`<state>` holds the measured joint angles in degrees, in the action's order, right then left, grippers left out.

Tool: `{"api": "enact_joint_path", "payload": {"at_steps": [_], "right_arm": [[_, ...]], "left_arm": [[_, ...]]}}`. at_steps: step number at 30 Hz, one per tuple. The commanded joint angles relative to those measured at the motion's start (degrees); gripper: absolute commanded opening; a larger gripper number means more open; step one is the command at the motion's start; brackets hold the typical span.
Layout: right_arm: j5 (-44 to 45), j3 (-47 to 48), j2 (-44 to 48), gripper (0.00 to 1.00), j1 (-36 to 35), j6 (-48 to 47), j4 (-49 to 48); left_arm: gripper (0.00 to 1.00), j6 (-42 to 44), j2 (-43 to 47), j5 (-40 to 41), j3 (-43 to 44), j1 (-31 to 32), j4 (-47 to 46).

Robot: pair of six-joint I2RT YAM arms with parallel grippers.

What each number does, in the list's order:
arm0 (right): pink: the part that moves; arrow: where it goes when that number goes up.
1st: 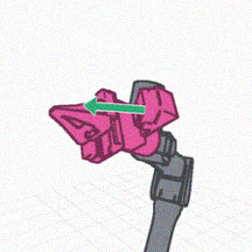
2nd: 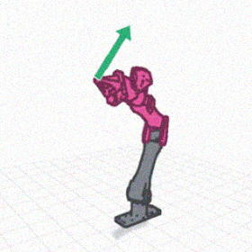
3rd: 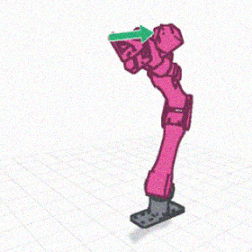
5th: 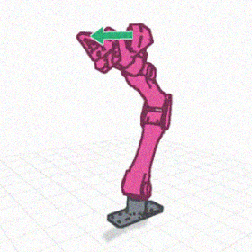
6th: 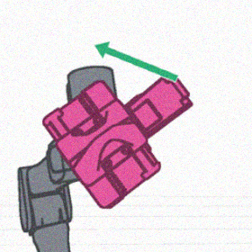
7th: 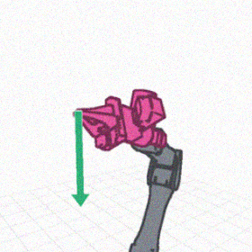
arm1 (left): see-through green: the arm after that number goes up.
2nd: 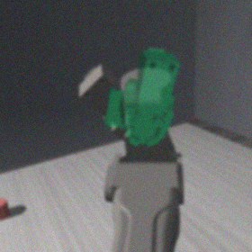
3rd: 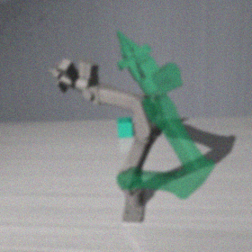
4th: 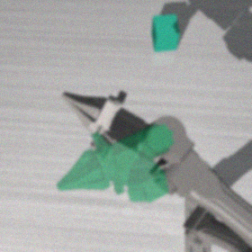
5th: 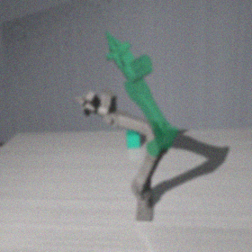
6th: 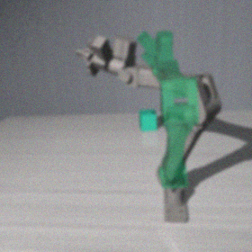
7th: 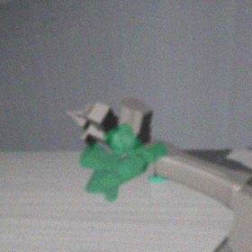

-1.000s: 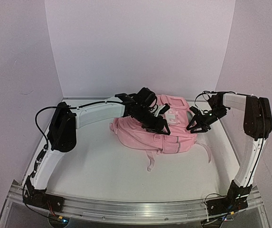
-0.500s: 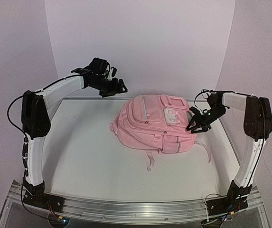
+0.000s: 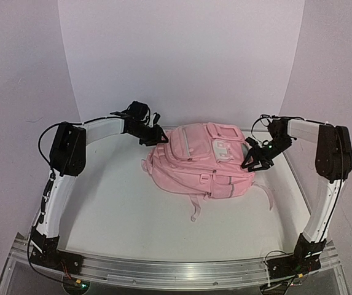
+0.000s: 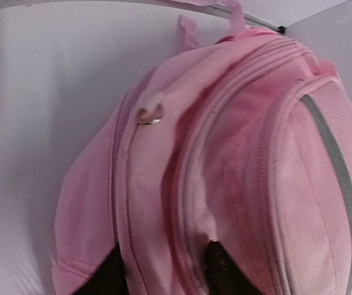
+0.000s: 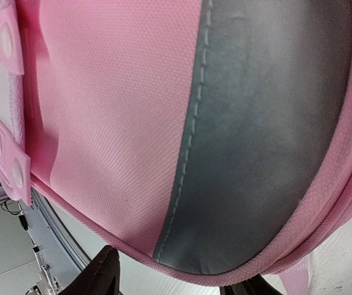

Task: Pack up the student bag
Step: Adjust the student bag at the center of the board.

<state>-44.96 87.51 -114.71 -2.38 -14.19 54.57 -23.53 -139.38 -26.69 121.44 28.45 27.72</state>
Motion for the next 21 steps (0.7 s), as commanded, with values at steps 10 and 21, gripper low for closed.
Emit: {"api": "enact_joint_path", "payload": {"at_steps": [10,21], "right_arm": [[3.0,35.8,-22.7,0.63,-12.1,4.4,-5.0],[-3.6,39.8,-13.6,0.98,-5.3,6.3,-4.4]], "left_arm": [[0.08,-2.9,35.9,-2.5,-43.6,14.8,-5.5],[0.75,-9.0,49.7,12.2,-47.2,12.1,-2.3]]}}
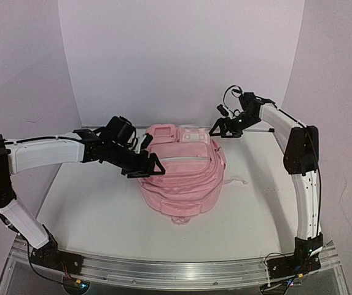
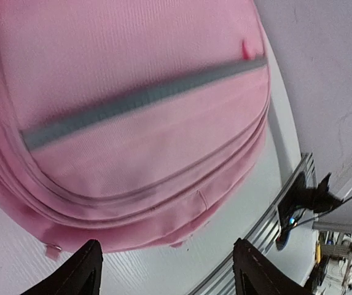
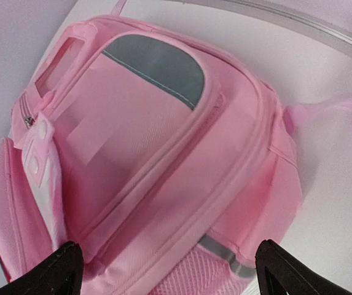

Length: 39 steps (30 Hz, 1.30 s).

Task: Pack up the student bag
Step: Adjust the student bag at the center of the board.

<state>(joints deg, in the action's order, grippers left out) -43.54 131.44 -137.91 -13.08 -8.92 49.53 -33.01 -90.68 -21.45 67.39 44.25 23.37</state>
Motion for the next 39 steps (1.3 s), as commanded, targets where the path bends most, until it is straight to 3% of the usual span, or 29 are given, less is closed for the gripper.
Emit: {"api": "enact_joint_path", "payload": {"at_steps": [1,7,12,24,31,35,39], "right_arm": [[-5.4,-7.2,12.1,0.98,6.3,0.7,0.7],[-6.3,-27.0,22.5,0.98,7.3,-4.9,1.9],[-6.0,-33.7,22.1,0.93,4.9,-6.7,1.6],[-6.8,-30.5,14.0,0.84,-6.5,-6.5,1.1],[-5.0,-30.4,14.1,0.84,-8.5,-4.8,-0.7],[-5.6,-27.4,13.5,0.87,-8.7,-5.4,-0.7],[0.8,-24.9,15.9,0.93,-7.1,-6.1,-0.1]], "left_arm": [[0.77,0.7,-0.5,7.1,8.7,-5.3,3.4],[0.80,-1.2,-7.6,7.4,14.4,-11.8,5.6],[0.80,-4.1,-11.4,4.5,14.4,-15.3,1.8],[0.76,-6.5,-19.2,-4.6,13.5,-18.6,-5.6],[0.71,-0.6,-28.3,-10.1,24.5,-19.6,-2.3],[0.74,-0.3,-26.5,-9.0,24.3,-21.3,-1.8],[0.83,1.8,-22.1,-7.6,27.7,-23.6,5.8]]}}
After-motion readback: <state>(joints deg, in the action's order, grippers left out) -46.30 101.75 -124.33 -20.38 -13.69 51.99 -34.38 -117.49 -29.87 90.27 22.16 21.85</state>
